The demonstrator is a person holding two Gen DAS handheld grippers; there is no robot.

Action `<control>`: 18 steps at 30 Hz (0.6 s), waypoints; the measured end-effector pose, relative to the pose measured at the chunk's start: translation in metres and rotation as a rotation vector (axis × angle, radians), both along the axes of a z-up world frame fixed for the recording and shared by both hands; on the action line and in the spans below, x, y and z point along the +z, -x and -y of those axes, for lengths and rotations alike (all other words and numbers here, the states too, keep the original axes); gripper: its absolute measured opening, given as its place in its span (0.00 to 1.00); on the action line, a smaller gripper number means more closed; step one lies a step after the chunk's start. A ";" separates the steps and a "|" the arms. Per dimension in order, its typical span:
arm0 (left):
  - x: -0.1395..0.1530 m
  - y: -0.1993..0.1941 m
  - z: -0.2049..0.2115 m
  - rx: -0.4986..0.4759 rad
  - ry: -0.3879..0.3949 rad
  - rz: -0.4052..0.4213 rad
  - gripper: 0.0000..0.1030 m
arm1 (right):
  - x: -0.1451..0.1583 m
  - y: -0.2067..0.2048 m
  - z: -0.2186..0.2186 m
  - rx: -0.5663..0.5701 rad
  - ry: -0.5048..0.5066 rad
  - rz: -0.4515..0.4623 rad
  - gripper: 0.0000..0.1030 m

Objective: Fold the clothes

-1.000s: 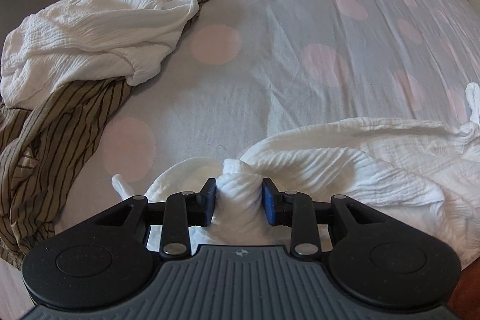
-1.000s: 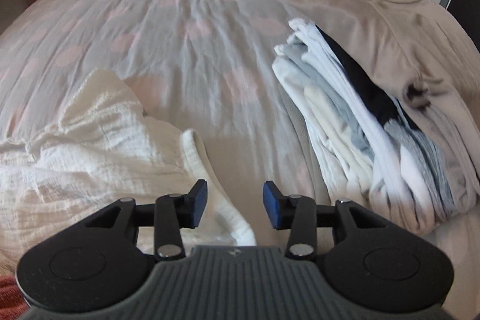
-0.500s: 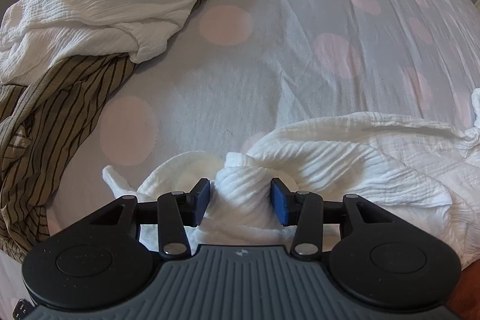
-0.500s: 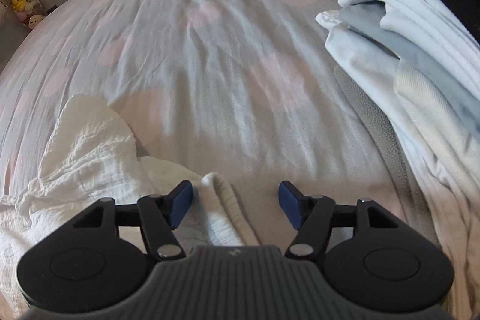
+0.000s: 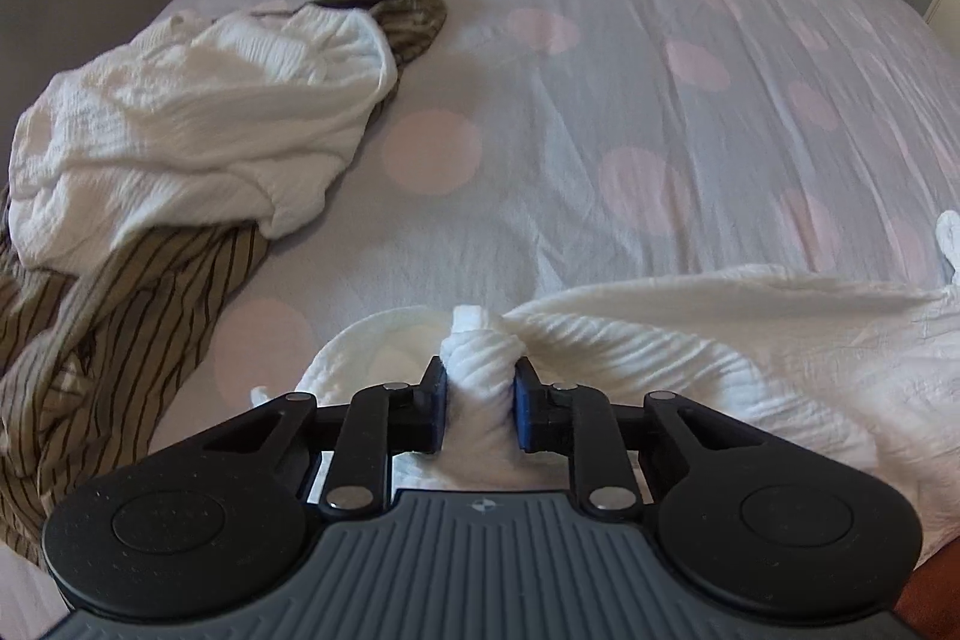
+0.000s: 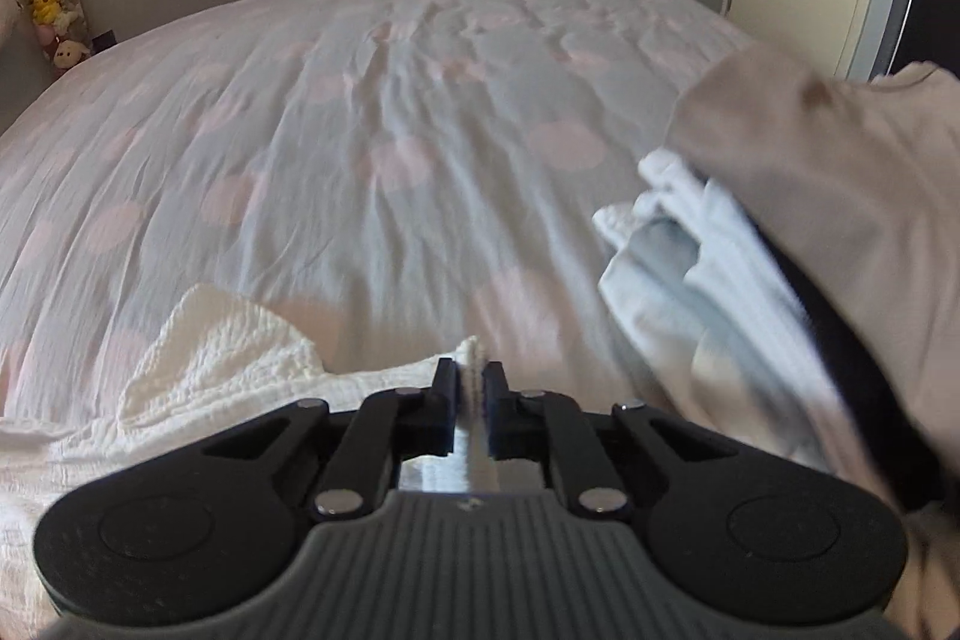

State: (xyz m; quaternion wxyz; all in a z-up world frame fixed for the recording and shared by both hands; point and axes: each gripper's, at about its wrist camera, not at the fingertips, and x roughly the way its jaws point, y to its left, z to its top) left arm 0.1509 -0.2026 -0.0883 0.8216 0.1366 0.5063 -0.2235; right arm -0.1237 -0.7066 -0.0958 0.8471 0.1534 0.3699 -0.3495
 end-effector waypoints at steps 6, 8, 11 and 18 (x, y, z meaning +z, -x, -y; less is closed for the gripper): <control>0.013 -0.017 0.055 -0.112 0.008 0.088 0.18 | 0.036 0.004 0.021 -0.058 0.132 -0.020 0.10; 0.017 -0.022 0.073 -0.149 0.010 0.117 0.18 | 0.040 0.007 0.026 -0.097 0.173 -0.041 0.10; 0.024 -0.031 0.101 -0.205 0.014 0.161 0.19 | 0.042 0.011 0.033 -0.151 0.243 -0.081 0.10; -0.023 -0.041 0.119 -0.280 0.038 0.051 0.31 | 0.016 0.001 0.043 -0.142 0.261 -0.137 0.10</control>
